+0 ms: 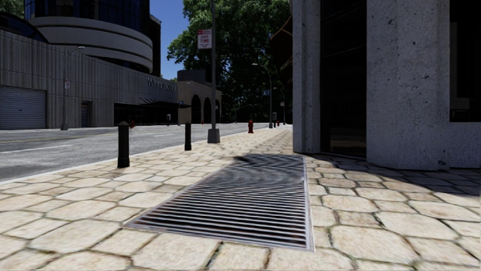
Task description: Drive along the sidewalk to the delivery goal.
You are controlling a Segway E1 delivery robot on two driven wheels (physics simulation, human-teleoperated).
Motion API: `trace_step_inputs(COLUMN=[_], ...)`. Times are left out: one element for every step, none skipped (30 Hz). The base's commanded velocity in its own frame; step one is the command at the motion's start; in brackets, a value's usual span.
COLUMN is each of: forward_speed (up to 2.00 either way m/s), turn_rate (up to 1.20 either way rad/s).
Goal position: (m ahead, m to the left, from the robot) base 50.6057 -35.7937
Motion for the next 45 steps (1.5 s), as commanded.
trace_step_inputs(forward_speed=[2.00, 2.00, 2.00, 2.00, 2.00, 2.00, 2.00, 2.00, 2.00, 2.00, 2.00, 2.00, 2.00, 2.00, 2.00, 2.00, 2.00, 2.00, 2.00, 2.00, 2.00, 2.00, 2.00, 2.00, 2.00, 2.00, 2.00, 2.00, 2.00, 2.00, 2.00, 2.00, 2.00, 2.00, 2.00, 2.00, 2.00, 2.00, 2.00, 2.00, 2.00, 2.00, 2.00, 2.00, 2.00], turn_rate=[0.00, 0.00, 0.00, 0.00, 0.00, 0.00, 0.00, 0.00, 0.00, 0.00, 0.00, 0.00, 0.00, 0.00, 0.00, 0.00, 0.00, 0.00, 0.00, 0.00, 0.00, 0.00, 0.00, 0.00, 0.00, 0.00, 0.00, 0.00, 0.00, 0.00, 0.00, 0.00, 0.00, 0.00, 0.00, 0.00, 0.00, 0.00, 0.00, 0.00, 0.00, 0.00, 0.00, 0.00, 0.00])
